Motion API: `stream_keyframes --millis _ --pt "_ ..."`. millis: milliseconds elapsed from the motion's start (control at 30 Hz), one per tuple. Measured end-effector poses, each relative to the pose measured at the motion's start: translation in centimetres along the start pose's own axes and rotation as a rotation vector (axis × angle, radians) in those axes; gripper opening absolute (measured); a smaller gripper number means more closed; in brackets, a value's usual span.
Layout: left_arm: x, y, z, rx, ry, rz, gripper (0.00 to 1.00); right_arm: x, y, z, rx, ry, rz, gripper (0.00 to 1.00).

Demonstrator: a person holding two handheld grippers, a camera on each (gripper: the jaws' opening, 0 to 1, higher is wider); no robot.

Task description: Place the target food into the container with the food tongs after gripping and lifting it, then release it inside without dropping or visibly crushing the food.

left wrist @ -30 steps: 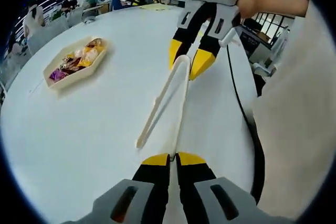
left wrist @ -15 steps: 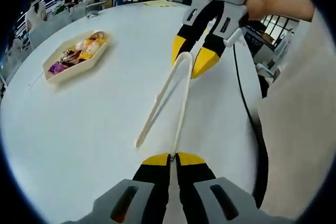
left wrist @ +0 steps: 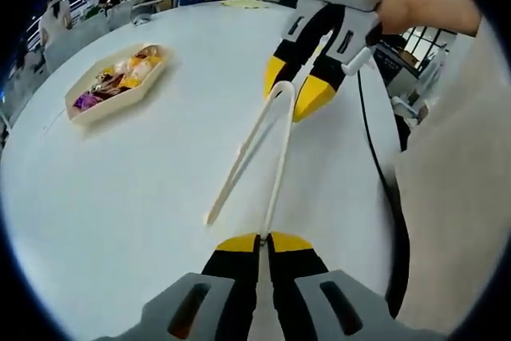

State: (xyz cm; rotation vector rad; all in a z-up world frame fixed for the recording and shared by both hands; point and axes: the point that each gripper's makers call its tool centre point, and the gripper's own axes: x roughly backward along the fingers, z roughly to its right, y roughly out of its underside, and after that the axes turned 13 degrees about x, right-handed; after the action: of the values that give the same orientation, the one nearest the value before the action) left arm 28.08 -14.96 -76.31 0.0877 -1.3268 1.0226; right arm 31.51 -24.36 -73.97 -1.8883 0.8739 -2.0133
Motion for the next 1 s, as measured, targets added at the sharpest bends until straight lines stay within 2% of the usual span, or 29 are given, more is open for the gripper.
stream_keyframes --millis 433,767,1000 --pt "0.3 0.0 -0.5 0.010 -0.019 -0.001 0.02 -0.1 0.2 -0.2 0.003 -0.019 -0.024 0.19" --pt "0.3 -0.1 -0.6 0.009 -0.021 0.000 0.02 0.5 1.1 0.4 -0.023 -0.003 -0.036 0.18" --pt "0.3 -0.1 -0.6 0.000 -0.023 -0.002 0.02 1.1 1.5 0.2 -0.051 0.019 -0.022 0.18"
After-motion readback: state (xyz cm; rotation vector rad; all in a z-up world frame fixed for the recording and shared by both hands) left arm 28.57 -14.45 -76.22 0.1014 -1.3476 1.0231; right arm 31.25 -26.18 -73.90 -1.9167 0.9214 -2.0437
